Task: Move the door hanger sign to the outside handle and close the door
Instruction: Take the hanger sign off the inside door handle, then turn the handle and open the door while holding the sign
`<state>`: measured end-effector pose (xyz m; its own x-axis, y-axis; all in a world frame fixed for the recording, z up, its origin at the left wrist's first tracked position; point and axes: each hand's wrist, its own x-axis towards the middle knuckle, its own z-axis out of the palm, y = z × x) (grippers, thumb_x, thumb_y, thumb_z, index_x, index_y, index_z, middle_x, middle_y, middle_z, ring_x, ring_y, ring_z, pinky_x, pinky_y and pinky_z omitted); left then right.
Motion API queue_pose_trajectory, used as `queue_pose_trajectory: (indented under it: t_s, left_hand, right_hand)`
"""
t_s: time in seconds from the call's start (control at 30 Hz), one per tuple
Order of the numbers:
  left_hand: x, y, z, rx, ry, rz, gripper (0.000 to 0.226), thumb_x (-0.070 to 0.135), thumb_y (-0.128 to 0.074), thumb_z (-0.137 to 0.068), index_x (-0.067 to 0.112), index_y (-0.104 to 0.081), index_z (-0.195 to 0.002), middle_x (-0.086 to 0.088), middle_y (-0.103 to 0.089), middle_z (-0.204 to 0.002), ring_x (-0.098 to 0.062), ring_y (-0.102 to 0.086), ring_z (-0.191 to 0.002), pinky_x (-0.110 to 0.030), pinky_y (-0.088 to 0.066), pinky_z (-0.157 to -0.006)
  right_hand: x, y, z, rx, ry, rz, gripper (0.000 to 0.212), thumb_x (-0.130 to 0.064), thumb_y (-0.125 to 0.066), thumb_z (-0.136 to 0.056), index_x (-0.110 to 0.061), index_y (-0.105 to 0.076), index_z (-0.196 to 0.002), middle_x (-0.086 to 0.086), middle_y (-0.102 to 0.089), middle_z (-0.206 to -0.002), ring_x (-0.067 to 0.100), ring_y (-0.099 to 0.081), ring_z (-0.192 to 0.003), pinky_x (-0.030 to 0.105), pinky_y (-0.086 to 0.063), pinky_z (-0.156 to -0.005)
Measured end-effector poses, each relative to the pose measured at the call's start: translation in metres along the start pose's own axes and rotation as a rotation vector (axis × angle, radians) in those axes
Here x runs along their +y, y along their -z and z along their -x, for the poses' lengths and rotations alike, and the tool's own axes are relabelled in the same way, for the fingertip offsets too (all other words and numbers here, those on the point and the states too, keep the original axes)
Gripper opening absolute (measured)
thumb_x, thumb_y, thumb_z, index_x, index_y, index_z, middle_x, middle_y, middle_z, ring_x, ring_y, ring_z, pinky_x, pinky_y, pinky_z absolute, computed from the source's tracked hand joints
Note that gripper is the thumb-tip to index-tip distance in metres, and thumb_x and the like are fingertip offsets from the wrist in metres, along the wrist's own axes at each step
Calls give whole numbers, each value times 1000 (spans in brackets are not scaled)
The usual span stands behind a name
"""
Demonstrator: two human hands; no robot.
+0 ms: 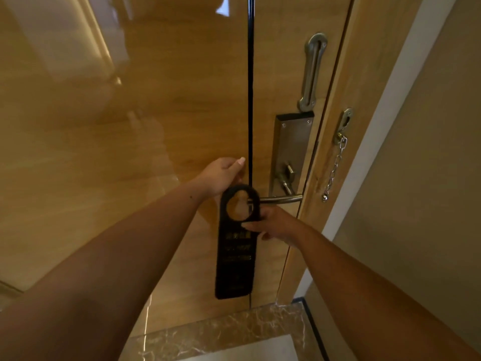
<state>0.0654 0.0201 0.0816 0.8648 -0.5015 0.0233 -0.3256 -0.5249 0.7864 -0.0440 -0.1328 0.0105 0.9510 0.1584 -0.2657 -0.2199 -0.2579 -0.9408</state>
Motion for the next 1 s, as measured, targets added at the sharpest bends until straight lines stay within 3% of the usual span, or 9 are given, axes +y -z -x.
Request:
queue_pose_trajectory:
  t_s: [0.1, 0.2, 0.27, 0.37, 0.5, 0.63, 0.7, 0.87, 1.0]
  left_hand:
    - [11, -19, -3, -136, 44, 11, 40, 43, -39, -96, 16, -63, -80, -3, -62, -76, -20, -60, -73, -32, -44, -64]
    - [18, -55, -11, -317, 51, -100, 27, 25, -44, -96, 17, -60, -76, -4, -61, -77, -20, -58, -73, -27, -43, -62]
    - [20, -85, -19, -414, 46, -260, 20, 19, -45, -95, 9, -62, -94, -13, -64, -96, -26, -60, -83, -32, -47, -70]
    - [24, -115, -25, -291, 71, -531, 41, 37, -35, -95, 10, -56, -117, -13, -60, -114, -32, -56, -100, -45, -46, -86]
    - [24, -133, -41, -311, 27, -625, 50, 44, -22, -97, 21, -42, -137, -17, -56, -127, -32, -51, -114, -47, -37, -93]
    - [15, -142, -41, -113, 164, -453, 62, 62, -18, -92, 19, -63, -96, -1, -51, -75, -13, -47, -72, -33, -32, -69]
    - [4, -150, -40, -64, 245, -258, 65, 70, -20, -87, 21, -63, -89, 5, -51, -76, -7, -45, -72, -36, -33, -74]
    - [-19, -173, -38, 62, 335, 408, 57, 78, -47, -68, 23, -61, -69, -1, -60, -74, -19, -62, -73, -48, -53, -84]
    - [-26, -182, -41, 80, 390, 586, 66, 84, -56, -46, 25, -59, -75, -1, -58, -82, -15, -63, -77, -39, -56, -80]
  right_hand:
    - [16, 37, 18, 24, 2, -283, 23, -31, -70, -75, -21, -70, -96, 1, -75, -99, 23, -67, -101, 39, -52, -85]
    - [28, 67, 38, 118, 15, -445, 30, -30, -68, -73, -15, -68, -100, 4, -75, -95, 21, -70, -93, 32, -56, -74]
    - [33, 80, 50, 219, 10, -513, 26, -26, -66, -74, -14, -67, -98, 2, -75, -87, 18, -72, -83, 29, -57, -66]
    - [40, 96, 67, 344, 25, -550, 14, -18, -57, -84, -11, -65, -93, 0, -75, -74, 13, -71, -69, 27, -57, -54]
    - [48, 112, 83, 443, 4, -488, 25, -27, -64, -76, -8, -65, -93, 11, -67, -81, 25, -61, -72, 32, -47, -65]
    - [52, 120, 84, 536, 2, -469, 12, -23, -65, -82, -13, -67, -88, 4, -72, -78, 18, -67, -70, 30, -55, -65]
    - [53, 122, 80, 586, 24, -476, 8, -19, -64, -84, -13, -68, -83, 1, -74, -71, 16, -69, -66, 26, -57, -60]
    - [57, 123, 74, 647, 33, -446, 7, -17, -66, -83, -12, -68, -79, -2, -74, -63, 11, -69, -58, 22, -56, -54]
    - [53, 130, 79, 659, 50, -419, 7, -17, -68, -82, -11, -69, -78, -2, -73, -65, 11, -68, -60, 22, -56, -55]
